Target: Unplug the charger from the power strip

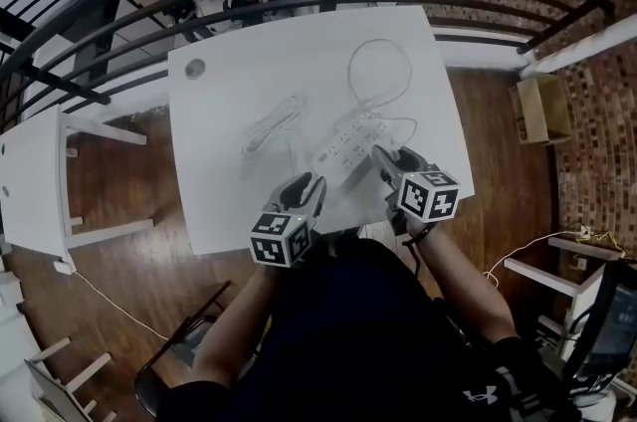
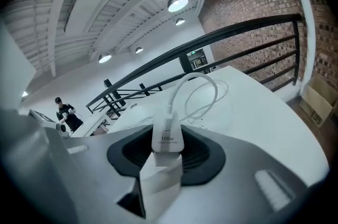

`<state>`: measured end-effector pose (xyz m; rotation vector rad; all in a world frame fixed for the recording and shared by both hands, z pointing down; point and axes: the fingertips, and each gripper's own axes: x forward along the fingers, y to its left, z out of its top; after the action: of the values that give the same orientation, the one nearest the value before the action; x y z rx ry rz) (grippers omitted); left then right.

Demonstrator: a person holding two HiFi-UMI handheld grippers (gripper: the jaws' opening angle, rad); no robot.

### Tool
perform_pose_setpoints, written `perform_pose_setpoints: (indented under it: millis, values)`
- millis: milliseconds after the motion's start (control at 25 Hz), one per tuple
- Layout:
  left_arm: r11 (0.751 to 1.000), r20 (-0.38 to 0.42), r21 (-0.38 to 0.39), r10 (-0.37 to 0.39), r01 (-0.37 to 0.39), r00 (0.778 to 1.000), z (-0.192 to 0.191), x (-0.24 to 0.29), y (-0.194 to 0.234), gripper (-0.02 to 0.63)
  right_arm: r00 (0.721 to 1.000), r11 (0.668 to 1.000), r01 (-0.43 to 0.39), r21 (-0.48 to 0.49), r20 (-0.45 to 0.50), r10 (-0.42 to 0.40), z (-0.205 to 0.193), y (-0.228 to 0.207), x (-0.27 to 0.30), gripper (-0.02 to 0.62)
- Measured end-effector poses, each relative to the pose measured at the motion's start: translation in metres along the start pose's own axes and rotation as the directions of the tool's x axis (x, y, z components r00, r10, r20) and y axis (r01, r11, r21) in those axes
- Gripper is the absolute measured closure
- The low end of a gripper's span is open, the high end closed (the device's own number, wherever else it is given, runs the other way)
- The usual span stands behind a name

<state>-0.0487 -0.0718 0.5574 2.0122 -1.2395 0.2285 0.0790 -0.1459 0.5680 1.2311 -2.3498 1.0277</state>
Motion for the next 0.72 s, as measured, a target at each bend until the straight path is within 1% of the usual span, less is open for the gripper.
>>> perform_pose_setpoints:
  millis: [200,280,400,440,560,720]
  values:
    - [0.999,0.019,-0.047,-0.017,0.018,1.000,0.004,-0.016,0.000,0.486,0.999,0.999,-0.016,0.041,0.031,0.014,0.007,-0.005,-0.019,0.451]
    - [0.994,0.025,-0.100,-0.034,0.036,0.999,0.005,-0.019,-0.003,0.486,0.999,0.997,-0.026,0.069,0.043,0.023,0.009,-0.007,-0.027,0.451]
    - [0.979,0.038,-0.193,-0.052,0.059,0.998,0.006,-0.021,-0.004,0.486,0.998,0.990,-0.044,0.136,0.057,0.036,0.008,-0.010,-0.036,0.451]
    - [0.978,0.042,-0.202,-0.052,0.059,0.998,0.006,-0.021,-0.005,0.486,0.997,0.986,-0.050,0.161,0.060,0.040,0.006,-0.011,-0.039,0.451]
    - [0.981,0.045,-0.187,-0.050,0.057,0.998,0.007,-0.023,-0.010,0.486,0.996,0.969,-0.069,0.237,0.072,0.054,-0.001,-0.015,-0.048,0.451]
    - [0.979,0.036,-0.196,-0.055,0.061,0.998,0.005,-0.021,-0.011,0.486,0.992,0.933,-0.110,0.342,0.095,0.083,-0.012,-0.021,-0.053,0.451]
